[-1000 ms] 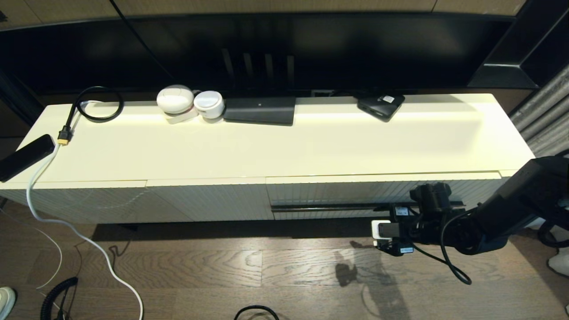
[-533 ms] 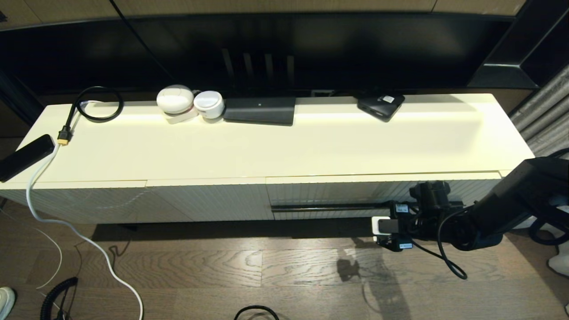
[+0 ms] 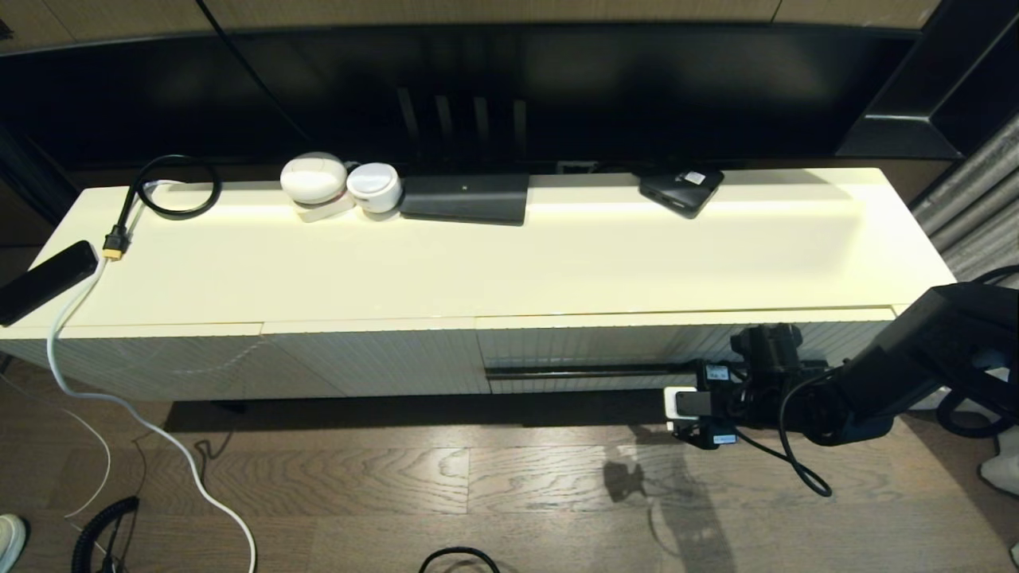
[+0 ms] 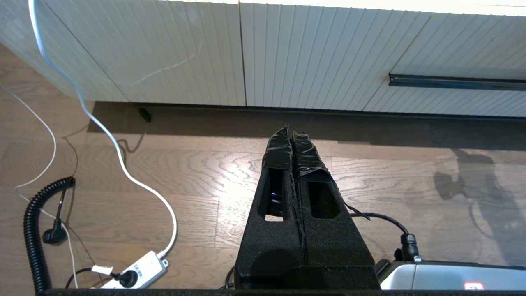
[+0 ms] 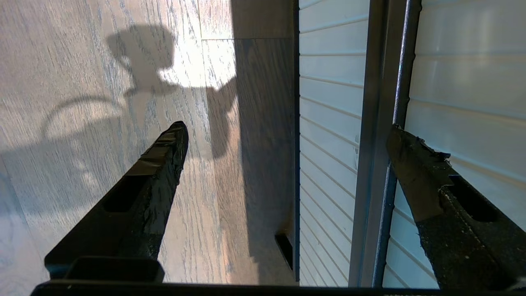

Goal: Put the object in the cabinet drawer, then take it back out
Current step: Open the drawer

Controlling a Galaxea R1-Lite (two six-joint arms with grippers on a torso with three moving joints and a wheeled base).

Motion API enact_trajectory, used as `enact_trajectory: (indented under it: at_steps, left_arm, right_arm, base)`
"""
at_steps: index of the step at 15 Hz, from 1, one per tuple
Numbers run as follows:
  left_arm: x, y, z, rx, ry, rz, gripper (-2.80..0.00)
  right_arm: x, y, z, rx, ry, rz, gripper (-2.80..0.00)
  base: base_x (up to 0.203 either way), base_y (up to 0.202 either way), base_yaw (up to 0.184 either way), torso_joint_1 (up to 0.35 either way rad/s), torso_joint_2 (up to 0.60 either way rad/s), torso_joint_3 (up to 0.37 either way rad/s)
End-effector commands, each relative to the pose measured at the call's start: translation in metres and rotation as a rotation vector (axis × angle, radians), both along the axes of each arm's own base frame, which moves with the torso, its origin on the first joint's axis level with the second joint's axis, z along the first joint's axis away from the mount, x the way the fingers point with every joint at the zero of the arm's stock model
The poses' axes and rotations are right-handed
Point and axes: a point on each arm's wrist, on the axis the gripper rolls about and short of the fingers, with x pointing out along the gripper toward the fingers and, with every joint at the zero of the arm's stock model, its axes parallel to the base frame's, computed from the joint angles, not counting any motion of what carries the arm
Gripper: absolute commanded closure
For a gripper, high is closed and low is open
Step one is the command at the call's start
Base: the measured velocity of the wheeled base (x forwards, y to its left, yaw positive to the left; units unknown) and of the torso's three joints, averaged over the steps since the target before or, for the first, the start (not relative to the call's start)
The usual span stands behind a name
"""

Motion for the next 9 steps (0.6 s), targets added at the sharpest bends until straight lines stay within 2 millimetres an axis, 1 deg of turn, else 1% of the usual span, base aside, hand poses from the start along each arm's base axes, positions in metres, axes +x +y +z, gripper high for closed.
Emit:
enact_trajectory:
  at_steps: [1, 2, 9]
  left_arm:
    - [0.0, 0.0, 0.0, -0.001, 0.0, 0.002, 0.0]
    - [0.0, 0.0, 0.0, -0.001, 0.0, 0.002, 0.0]
    - [0.0, 0.0, 0.0, -0.001, 0.0, 0.002, 0.0]
  right_arm:
    - [0.002, 0.0, 0.0, -0.01, -0.013, -0.004, 0.0]
    - [0.003, 0.0, 0.0, -0.011, -0.014, -0.008, 0.0]
    - [0.0, 0.0, 0.018, -0.009, -0.057, -0.01, 0.0]
  base:
    - [0.0, 0.0, 0.0, 0.0, 0.0, 0.0]
    - [0.0, 0.0, 0.0, 0.0, 0.0, 0.0]
    - [0.0, 0.0, 0.0, 0.0, 0.0, 0.0]
